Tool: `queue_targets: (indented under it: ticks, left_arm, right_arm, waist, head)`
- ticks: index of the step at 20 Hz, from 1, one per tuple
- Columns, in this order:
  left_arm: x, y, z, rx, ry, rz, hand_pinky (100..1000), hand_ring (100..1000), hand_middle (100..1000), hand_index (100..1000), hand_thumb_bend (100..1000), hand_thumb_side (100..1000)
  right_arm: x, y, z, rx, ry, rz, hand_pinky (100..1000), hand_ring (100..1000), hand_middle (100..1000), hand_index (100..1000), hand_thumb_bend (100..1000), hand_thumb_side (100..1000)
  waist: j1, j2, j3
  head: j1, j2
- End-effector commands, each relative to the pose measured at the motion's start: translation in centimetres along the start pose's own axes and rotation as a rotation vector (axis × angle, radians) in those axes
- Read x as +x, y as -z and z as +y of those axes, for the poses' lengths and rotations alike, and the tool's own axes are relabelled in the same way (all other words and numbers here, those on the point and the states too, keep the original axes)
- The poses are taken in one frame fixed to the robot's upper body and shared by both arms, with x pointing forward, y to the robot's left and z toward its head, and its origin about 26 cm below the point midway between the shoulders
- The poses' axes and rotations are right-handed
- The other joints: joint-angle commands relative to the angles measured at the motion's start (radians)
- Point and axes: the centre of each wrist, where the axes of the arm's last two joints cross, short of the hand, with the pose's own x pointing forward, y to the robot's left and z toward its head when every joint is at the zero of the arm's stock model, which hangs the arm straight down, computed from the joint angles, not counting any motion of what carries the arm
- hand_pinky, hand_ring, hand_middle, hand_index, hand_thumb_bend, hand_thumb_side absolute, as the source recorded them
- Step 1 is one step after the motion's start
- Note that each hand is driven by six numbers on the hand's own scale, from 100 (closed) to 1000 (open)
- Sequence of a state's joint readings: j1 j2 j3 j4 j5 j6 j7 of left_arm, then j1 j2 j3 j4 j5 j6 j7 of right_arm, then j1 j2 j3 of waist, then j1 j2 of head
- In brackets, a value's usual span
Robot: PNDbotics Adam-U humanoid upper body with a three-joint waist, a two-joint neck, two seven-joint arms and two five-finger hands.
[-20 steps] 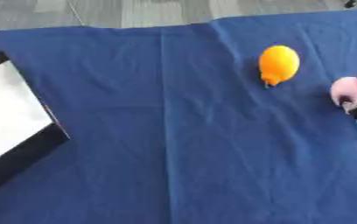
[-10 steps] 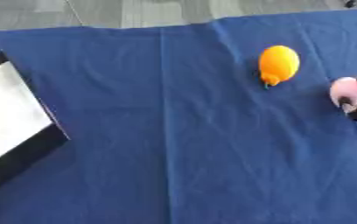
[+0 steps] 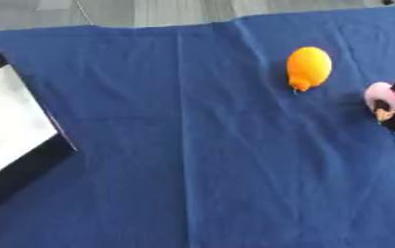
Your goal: Pick up the objects with one hand, pass them to the other hand, and then place them into the box on the other side of the table.
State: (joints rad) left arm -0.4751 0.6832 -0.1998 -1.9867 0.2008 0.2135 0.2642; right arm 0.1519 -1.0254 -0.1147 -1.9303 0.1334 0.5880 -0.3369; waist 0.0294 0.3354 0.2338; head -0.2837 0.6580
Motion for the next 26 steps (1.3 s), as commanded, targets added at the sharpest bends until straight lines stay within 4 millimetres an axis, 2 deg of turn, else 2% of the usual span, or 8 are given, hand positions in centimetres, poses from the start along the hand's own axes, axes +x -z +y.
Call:
queue_targets:
  ticks: [1, 6, 17, 26]
  left_arm:
    - [0.7, 0.2, 0.7, 0.012, 0.011, -0.026, 729, 669, 707, 769, 100, 613]
    - [0.5, 0.0, 0.7, 0.012, 0.012, -0.014, 729, 667, 704, 765, 100, 612]
    - [0.2, -0.3, 1.1, 0.016, 0.025, 0.012, 729, 667, 703, 765, 100, 601]
    - [0.6, 0.0, 1.8, 0.022, 0.035, 0.008, 728, 665, 704, 768, 100, 583]
  right_arm:
    - [1.3, -0.4, -1.0, -0.062, -0.017, -0.071, 696, 547, 401, 551, 209, 100]
    - [1.5, -0.7, -1.0, -0.074, -0.019, -0.143, 696, 548, 402, 554, 219, 100]
    - [1.6, -0.5, -1.4, -0.076, 0.063, -0.364, 687, 550, 414, 562, 183, 100]
    - [3.5, 0.4, -2.7, -0.045, 0.169, -0.597, 696, 553, 417, 567, 156, 100]
  waist:
    - [0.006, -0.020, -0.001]
    - [0.004, -0.030, -0.004]
    - [0.006, -0.071, -0.023]
    - [0.012, -0.104, -0.024]
  head:
    - [0.002, 0.002]
    - [0.007, 0.014]
    - [0.052, 0.047]
    - [0.091, 0.062]
